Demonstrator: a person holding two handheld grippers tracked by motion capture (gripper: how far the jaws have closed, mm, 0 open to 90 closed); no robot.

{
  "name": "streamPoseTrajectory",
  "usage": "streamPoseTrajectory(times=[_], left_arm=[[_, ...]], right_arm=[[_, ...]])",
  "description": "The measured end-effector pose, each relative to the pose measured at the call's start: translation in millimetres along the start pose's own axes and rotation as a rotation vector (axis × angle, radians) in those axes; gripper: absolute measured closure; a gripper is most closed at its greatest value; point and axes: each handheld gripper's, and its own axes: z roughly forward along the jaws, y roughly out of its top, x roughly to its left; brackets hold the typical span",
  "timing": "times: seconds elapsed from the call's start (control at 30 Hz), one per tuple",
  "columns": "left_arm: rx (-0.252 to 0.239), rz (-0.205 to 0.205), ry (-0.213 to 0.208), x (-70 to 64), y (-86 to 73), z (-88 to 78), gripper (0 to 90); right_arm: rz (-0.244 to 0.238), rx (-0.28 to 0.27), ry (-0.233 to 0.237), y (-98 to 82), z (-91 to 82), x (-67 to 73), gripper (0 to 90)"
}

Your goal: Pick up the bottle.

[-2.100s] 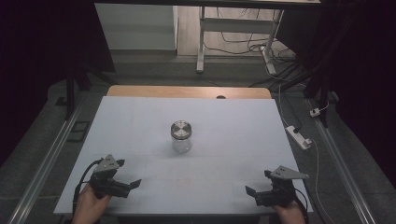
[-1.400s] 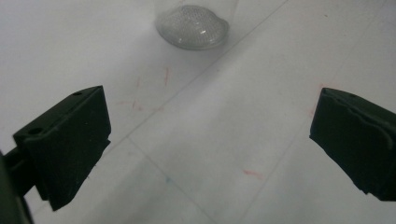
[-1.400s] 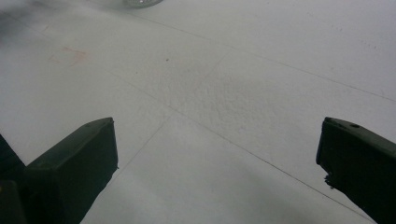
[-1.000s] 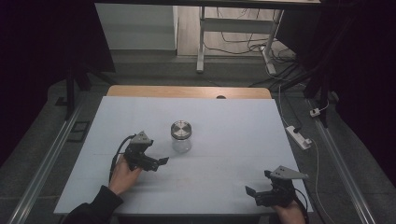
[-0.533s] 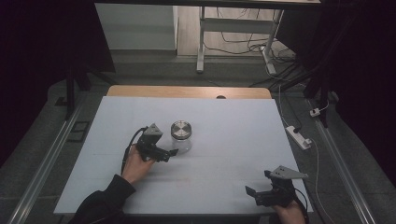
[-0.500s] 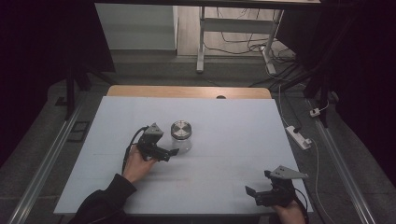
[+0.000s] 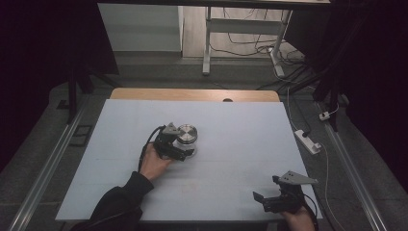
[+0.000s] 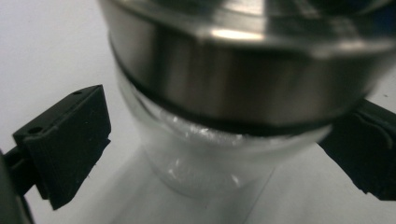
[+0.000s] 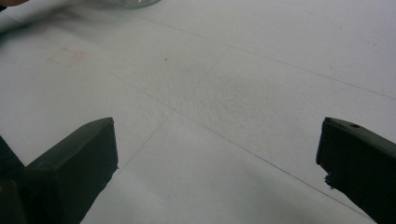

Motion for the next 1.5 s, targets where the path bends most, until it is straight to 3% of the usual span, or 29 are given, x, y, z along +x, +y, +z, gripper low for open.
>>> streamPoseTrajectory(times=[0.2, 0.33, 0.43, 0.73, 1.03, 1.23, 1.5], left_arm=[[0.011, 0.042, 0.011, -2.6, 2.5, 7.0, 0.4], [0.012, 0.051, 0.052, -3.5, 3.6, 6.1, 7.6], [0.011, 0.069, 0.039, -4.7, 3.9, 4.9, 14.6], [-0.007, 0.072, 0.036, -4.3, 1.8, 5.4, 15.4], [0.011, 0.041, 0.057, -7.6, 3.1, 3.7, 15.7], [-0.006, 0.028, 0.038, -9.3, 5.6, -2.2, 15.8], [-0.021, 0.054, 0.034, -18.4, 10.7, -16.6, 15.8]], right_arm=[[-0.002, 0.001, -0.001, 0.0, 0.1, 0.3, 0.0], [-0.002, 0.002, -0.004, 0.0, 0.1, 0.4, 0.0], [0.0, 0.001, -0.005, -0.1, -0.1, 0.0, 0.0], [0.002, 0.002, -0.007, 0.0, 0.1, -0.1, 0.0], [0.002, 0.001, -0.008, -0.1, 0.0, -0.1, 0.0], [0.003, -0.002, -0.007, -0.2, -0.4, -0.1, 0.0], [-0.001, -0.004, -0.008, -0.2, -0.7, 0.3, 0.0]])
